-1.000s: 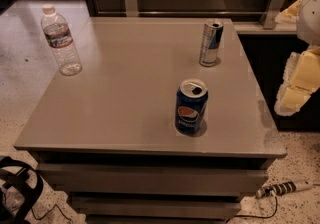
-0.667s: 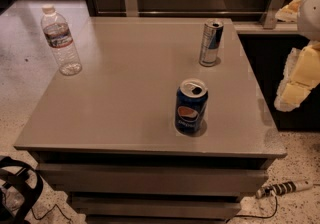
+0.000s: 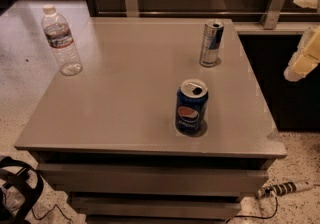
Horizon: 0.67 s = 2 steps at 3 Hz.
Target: Move redbull can near water bottle
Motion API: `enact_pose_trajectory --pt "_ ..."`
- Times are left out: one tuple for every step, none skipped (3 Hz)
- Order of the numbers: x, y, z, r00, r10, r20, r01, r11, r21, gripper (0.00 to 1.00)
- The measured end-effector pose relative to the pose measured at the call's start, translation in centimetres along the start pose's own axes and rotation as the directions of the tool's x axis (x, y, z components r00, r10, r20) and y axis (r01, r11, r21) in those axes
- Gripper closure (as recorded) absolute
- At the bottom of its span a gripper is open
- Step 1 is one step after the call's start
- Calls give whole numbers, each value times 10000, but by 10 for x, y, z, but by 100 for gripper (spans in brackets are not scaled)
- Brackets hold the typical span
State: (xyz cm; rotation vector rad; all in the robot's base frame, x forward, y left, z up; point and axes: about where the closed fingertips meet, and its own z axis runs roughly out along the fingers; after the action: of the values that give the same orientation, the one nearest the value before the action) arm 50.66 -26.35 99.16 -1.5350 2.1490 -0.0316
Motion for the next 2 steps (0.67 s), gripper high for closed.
enact_pose_trajectory --pt "14 -35 13 9883 754 1323 -790 9966 218 0" --pt "17 -57 31 9569 1094 2689 -1236 9917 365 0"
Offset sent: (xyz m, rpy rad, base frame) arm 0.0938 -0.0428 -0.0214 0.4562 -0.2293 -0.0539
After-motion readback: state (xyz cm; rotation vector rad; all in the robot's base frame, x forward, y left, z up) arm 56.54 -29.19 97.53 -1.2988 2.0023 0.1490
